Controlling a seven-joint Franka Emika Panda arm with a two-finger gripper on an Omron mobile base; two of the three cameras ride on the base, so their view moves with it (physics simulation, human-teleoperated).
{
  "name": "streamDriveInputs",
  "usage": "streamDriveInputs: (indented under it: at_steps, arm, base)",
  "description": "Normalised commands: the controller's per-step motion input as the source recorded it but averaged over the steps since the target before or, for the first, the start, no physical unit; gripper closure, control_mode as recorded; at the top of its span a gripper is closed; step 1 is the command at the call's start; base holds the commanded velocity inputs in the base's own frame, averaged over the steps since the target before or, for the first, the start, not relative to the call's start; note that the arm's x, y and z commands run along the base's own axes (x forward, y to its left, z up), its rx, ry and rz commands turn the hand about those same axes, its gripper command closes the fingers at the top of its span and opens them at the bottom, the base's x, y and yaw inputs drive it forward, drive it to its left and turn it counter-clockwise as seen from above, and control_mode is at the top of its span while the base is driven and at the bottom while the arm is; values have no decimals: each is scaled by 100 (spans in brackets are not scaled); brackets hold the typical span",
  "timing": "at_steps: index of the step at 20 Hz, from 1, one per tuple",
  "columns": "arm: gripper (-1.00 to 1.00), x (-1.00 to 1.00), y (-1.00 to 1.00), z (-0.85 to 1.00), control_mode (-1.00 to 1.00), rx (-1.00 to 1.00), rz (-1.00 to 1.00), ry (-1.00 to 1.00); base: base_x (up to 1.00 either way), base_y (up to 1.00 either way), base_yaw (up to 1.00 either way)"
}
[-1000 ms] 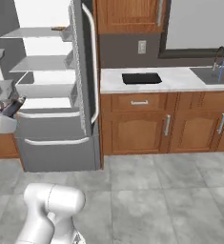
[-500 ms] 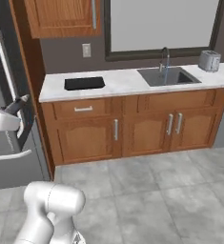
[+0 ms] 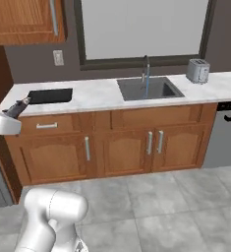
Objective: Take the fish out of the fridge, briefly rinse it in the sink, and place it on the tray next to the sink.
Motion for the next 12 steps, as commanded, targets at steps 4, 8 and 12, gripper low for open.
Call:
streamDriveInputs:
  at_steps: [4, 8, 12]
  arm:
    - [100, 0, 0, 0, 100, 0, 0, 0]
    - [100, 0, 0, 0, 100, 0, 0, 0]
    - [100, 0, 0, 0, 100, 0, 0, 0]
  base:
    - [100, -100, 14]
    - [100, -100, 14]
    - [100, -100, 11]
